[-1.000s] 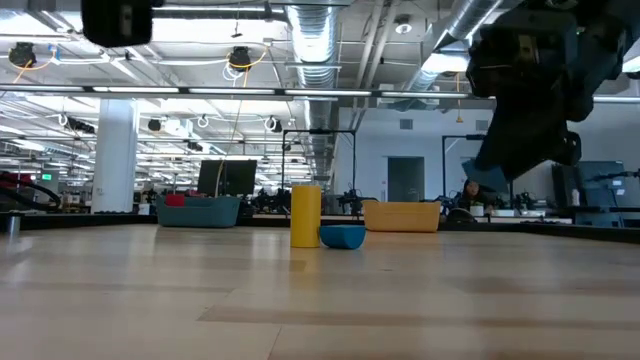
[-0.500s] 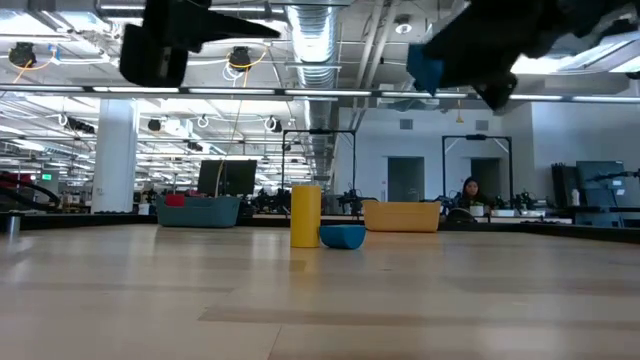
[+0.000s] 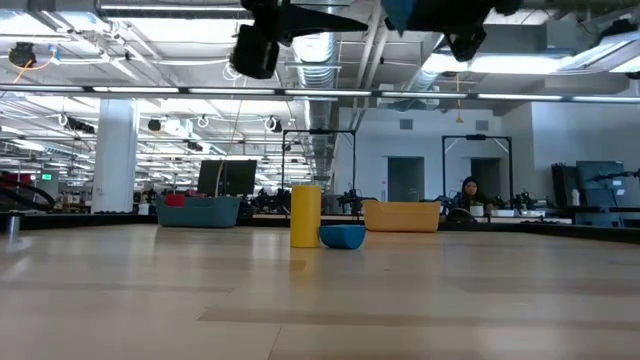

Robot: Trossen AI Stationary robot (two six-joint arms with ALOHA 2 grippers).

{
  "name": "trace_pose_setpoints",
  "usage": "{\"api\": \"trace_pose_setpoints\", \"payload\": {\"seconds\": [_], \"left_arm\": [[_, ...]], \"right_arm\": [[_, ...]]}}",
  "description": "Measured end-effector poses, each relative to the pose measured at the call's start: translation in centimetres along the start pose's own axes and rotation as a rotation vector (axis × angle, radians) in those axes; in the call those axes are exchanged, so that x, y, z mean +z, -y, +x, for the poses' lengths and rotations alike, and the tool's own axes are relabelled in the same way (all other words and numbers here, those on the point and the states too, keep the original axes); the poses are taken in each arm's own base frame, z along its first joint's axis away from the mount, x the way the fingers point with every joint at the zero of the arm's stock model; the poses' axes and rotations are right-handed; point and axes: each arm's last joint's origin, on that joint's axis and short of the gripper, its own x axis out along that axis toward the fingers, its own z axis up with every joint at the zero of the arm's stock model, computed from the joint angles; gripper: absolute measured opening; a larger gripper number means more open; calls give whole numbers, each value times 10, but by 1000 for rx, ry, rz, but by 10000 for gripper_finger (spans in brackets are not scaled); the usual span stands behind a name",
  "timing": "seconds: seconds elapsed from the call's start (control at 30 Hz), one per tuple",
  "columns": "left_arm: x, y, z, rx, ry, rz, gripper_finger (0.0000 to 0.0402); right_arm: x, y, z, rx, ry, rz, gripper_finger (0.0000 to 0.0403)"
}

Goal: Sort & place blocks by color
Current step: Put the right blue block into the green bin

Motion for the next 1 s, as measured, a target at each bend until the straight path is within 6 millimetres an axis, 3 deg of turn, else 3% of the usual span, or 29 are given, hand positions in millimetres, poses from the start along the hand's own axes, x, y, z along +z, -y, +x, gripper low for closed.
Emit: {"api": "trace_pose_setpoints", "payload": {"seconds": [0.27,0.73,1.0], "left_arm": [[12,4,6,-38,-57,-56,233],[11,4,6,-56,-110,-96,233],[22,0,10,-52,-104,-91,233]], "right_arm": [[-5,-14,-7,9,-16,-51,122],[-3,-8,-5,-39,2,-73,121],[3,-4,-2,-49,45,-55,121]]}}
